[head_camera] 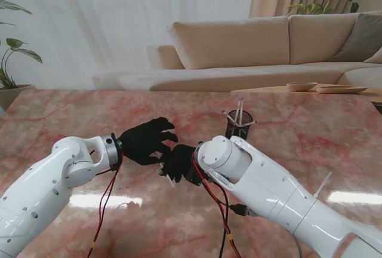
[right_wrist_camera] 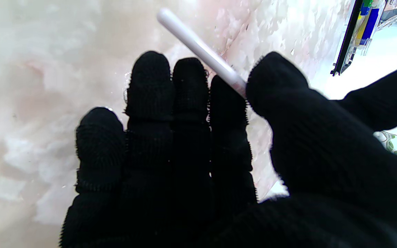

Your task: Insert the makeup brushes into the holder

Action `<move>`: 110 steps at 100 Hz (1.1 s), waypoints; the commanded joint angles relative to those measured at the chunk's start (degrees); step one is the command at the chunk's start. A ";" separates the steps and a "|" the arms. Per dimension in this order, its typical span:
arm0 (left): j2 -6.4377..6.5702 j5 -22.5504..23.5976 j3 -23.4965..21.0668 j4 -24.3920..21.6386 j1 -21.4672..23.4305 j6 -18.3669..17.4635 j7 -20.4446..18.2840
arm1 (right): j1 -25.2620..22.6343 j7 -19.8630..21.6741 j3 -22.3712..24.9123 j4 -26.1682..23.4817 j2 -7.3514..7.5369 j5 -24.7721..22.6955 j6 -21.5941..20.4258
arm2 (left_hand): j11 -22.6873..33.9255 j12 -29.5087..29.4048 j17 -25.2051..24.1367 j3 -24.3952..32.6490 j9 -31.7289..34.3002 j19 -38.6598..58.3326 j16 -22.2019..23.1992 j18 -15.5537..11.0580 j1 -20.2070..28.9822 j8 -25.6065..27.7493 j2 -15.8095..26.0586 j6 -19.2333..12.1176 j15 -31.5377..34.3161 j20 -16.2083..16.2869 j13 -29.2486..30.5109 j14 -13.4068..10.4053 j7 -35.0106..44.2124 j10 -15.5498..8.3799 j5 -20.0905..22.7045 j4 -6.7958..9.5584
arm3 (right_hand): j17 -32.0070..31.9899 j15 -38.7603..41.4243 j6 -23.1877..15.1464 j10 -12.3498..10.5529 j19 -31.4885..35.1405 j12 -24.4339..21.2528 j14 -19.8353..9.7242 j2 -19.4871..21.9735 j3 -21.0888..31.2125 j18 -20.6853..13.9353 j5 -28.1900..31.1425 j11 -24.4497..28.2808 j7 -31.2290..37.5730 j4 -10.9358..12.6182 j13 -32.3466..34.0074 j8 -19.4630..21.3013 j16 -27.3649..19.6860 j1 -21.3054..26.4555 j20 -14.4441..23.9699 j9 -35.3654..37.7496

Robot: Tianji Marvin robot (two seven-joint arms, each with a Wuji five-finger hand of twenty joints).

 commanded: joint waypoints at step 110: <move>-1.25 -7.57 -3.59 -1.54 2.85 3.11 -0.33 | -1.14 0.25 1.30 -0.37 0.15 0.46 1.88 | -2.45 -3.86 0.02 13.19 -4.21 -3.12 -0.62 0.08 -12.40 -25.15 2.25 4.74 -2.07 -2.36 -1.31 -2.17 -16.12 -1.43 -7.87 9.25 | 4.81 9.68 -5.90 2.04 4.50 3.19 -0.76 -0.43 6.03 -1.86 2.42 5.08 3.06 -2.03 3.73 6.88 2.80 1.25 2.21 5.26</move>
